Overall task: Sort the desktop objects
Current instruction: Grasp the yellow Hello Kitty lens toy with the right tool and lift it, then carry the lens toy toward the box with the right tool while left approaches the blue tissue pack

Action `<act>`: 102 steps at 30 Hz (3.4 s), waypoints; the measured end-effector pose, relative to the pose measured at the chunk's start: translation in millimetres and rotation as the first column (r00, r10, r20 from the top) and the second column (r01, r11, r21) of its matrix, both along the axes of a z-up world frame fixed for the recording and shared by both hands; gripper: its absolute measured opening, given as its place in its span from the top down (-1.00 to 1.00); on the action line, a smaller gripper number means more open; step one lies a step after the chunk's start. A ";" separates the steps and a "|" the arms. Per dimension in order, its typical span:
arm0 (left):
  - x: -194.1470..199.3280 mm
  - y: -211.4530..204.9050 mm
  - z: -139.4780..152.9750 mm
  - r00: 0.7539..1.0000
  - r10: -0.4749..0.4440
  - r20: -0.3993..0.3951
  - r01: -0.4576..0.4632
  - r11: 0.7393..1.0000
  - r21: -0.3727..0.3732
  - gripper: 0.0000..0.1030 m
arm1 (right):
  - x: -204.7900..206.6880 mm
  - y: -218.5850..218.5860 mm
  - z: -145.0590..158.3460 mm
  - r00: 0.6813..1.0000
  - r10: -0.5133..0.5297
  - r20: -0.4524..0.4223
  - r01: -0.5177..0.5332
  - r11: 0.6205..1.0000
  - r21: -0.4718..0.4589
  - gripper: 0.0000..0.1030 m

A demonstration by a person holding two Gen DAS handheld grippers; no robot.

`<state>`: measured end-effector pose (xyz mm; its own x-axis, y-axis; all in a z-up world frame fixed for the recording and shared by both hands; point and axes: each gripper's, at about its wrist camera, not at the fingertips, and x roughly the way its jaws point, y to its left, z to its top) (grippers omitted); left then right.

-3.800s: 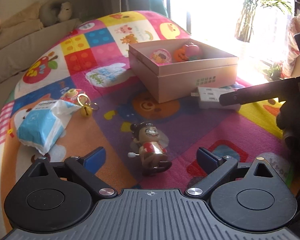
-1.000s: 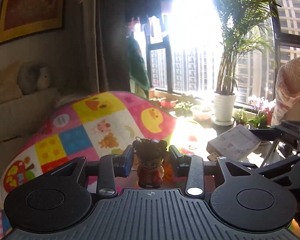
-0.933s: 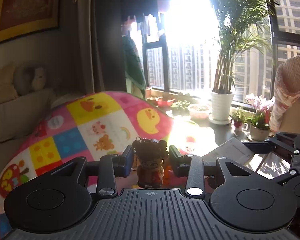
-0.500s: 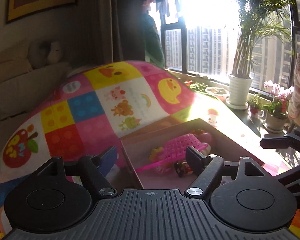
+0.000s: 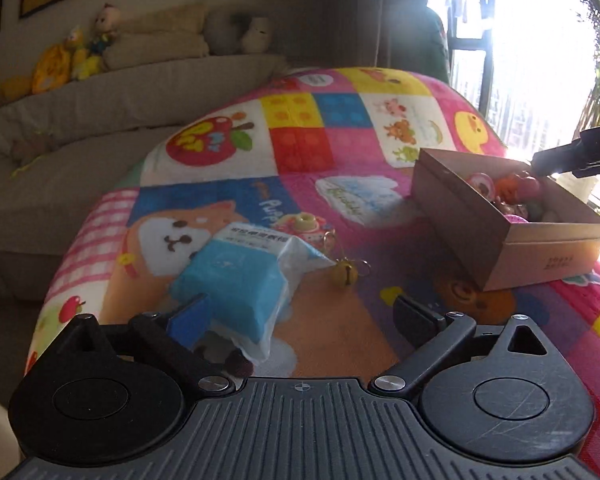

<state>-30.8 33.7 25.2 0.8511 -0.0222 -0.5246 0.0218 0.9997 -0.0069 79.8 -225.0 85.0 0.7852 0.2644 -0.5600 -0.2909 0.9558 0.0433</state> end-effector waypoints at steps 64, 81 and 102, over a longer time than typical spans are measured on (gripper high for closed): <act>43.6 45.1 -0.6 0.990 0.115 -0.083 -0.122 0.988 -0.090 -1.00 | -62.1 -110.2 -56.2 0.966 -0.121 -0.230 0.149 0.983 0.105 -0.88; -6.8 -47.4 -6.0 0.980 -0.177 -0.086 0.160 0.971 -0.178 -1.00 | -56.8 -22.8 -73.1 0.991 0.011 -0.136 -0.012 1.000 -0.005 -0.52; -17.8 -49.6 -18.0 0.971 -0.213 -0.112 0.186 0.959 -0.212 -1.00 | -41.5 -73.0 -40.9 0.948 -0.043 -0.316 0.114 0.971 0.210 -0.49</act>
